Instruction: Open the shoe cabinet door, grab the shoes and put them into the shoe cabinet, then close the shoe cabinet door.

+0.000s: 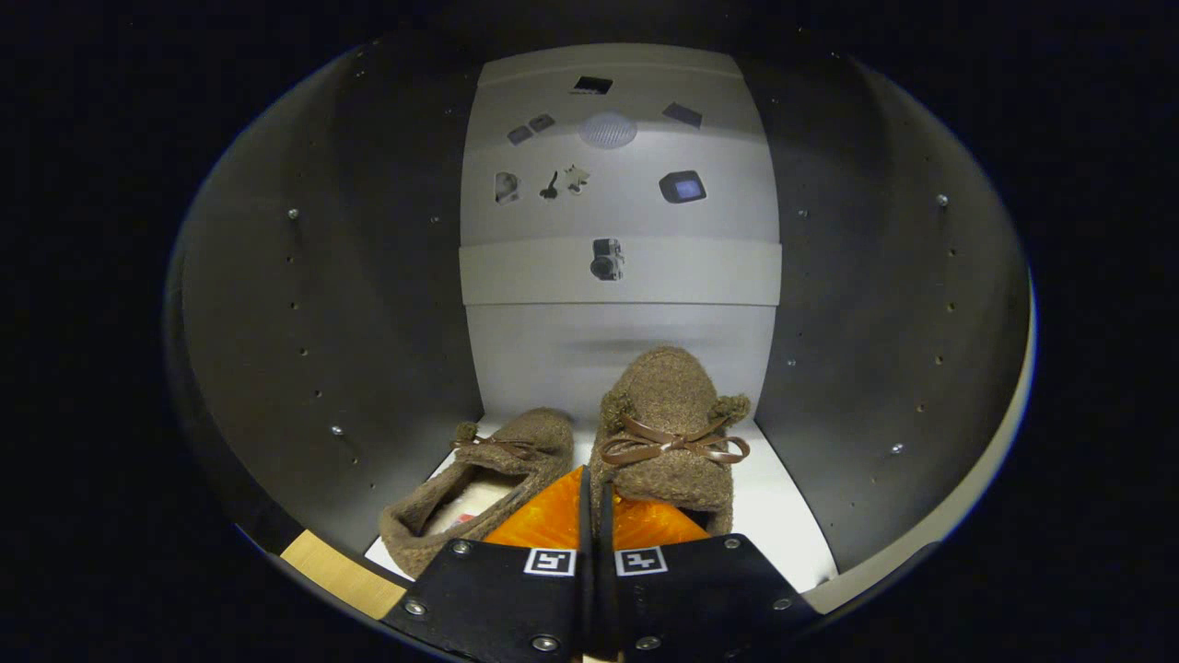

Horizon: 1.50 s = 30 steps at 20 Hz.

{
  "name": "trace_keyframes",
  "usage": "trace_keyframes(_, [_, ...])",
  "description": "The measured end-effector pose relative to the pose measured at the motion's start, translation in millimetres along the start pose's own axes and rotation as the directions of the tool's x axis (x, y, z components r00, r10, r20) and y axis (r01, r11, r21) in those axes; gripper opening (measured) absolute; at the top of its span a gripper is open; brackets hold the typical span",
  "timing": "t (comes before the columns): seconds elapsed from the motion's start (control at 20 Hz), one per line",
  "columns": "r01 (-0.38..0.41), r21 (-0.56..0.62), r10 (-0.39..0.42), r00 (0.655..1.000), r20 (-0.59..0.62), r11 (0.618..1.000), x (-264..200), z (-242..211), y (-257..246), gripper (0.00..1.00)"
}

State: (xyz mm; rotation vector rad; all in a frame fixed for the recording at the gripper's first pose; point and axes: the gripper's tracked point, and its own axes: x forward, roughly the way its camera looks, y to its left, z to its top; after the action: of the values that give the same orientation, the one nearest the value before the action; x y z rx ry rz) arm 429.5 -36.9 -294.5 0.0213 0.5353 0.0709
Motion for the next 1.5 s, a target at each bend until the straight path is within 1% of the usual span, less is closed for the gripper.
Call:
trace_keyframes(0.15, [-0.002, 0.016, 0.002, 0.999, -0.032, 1.000, 23.9, -11.6, -4.5, 0.03])
trace_keyframes(0.2, [0.003, 0.018, -0.002, 0.999, -0.036, 1.000, 31.3, -12.6, -6.8, 0.05])
trace_keyframes(0.3, [-0.020, 0.043, 0.023, 0.998, -0.058, 0.999, 41.6, -14.9, -3.1, 0.10])
trace_keyframes(0.35, [-0.021, 0.051, 0.024, 0.998, -0.059, 0.998, 43.7, -14.4, -3.5, 0.13])
trace_keyframes(0.45, [-0.008, 0.051, 0.011, 0.998, -0.058, 0.999, 41.6, -13.8, -6.6, 0.14])
trace_keyframes(0.55, [-0.015, 0.059, 0.019, 0.998, -0.062, 0.998, 38.1, -12.2, -5.2, 0.16])
trace_keyframes(0.6, [-0.017, 0.071, 0.022, 0.998, -0.065, 0.997, 34.8, -11.2, -5.2, 0.21])
trace_keyframes(0.65, [-0.014, 0.084, 0.020, 0.997, -0.069, 0.996, 29.6, -10.3, -4.5, 0.25])
trace_keyframes(0.7, [-0.012, 0.092, 0.019, 0.997, -0.071, 0.996, 24.1, -8.6, -3.6, 0.35])
trace_keyframes(0.75, [-0.020, 0.099, 0.029, 0.996, -0.083, 0.995, 19.3, -10.1, 0.0, 0.41])
trace_keyframes(0.8, [-0.013, 0.096, 0.022, 0.995, -0.093, 0.995, 13.8, -12.2, 1.8, 0.53])
trace_keyframes(0.9, [0.021, 0.056, -0.017, 0.997, -0.071, 0.998, -2.3, -5.6, -0.1, 0.65])
trace_keyframes(1.05, [0.039, 0.015, -0.039, 0.999, -0.019, 0.999, -34.1, 7.7, 9.9, 0.70])
trace_keyframes(1.15, [0.049, 0.008, -0.049, 0.999, -0.003, 0.999, -55.6, 12.0, 16.0, 0.75])
trace_keyframes(1.3, [0.070, 0.020, -0.070, 0.997, 0.019, 0.997, -91.6, 14.3, 27.5, 0.83])
trace_keyframes(1.5, [0.092, 0.052, -0.094, 0.995, 0.038, 0.994, -146.9, 10.3, 43.9, 0.88])
